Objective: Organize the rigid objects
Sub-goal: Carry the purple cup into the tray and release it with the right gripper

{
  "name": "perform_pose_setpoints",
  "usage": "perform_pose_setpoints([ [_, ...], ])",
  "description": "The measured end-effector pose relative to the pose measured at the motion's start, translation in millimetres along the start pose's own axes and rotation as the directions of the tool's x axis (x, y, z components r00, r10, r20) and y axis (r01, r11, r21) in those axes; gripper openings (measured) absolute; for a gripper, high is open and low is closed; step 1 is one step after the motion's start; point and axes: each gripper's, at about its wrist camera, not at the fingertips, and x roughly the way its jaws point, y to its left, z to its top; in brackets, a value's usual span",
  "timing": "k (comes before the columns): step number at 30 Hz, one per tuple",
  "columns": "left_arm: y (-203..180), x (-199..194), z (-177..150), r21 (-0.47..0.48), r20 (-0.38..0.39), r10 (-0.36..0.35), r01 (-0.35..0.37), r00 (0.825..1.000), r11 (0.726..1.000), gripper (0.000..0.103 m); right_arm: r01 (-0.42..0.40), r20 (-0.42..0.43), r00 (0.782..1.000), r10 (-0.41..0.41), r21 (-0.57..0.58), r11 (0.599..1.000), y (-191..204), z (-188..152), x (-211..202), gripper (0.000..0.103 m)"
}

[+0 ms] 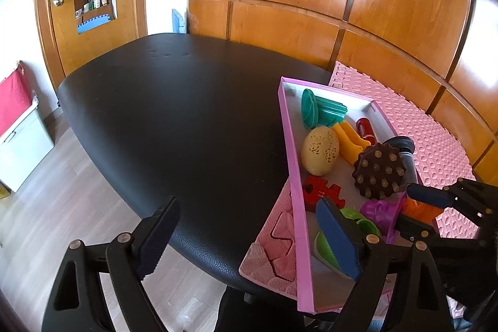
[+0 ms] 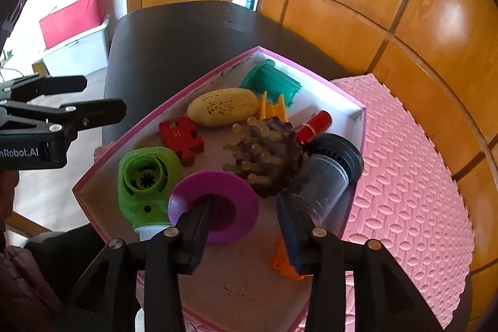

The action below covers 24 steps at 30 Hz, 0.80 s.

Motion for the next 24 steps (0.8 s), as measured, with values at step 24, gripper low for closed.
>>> perform_pose_setpoints([
  [24,-47,-44,0,0.095,0.137,0.012,-0.025,0.99,0.995,0.103,0.078,0.214,0.96,-0.178,0.408,0.91,-25,-19,-74,0.05],
])
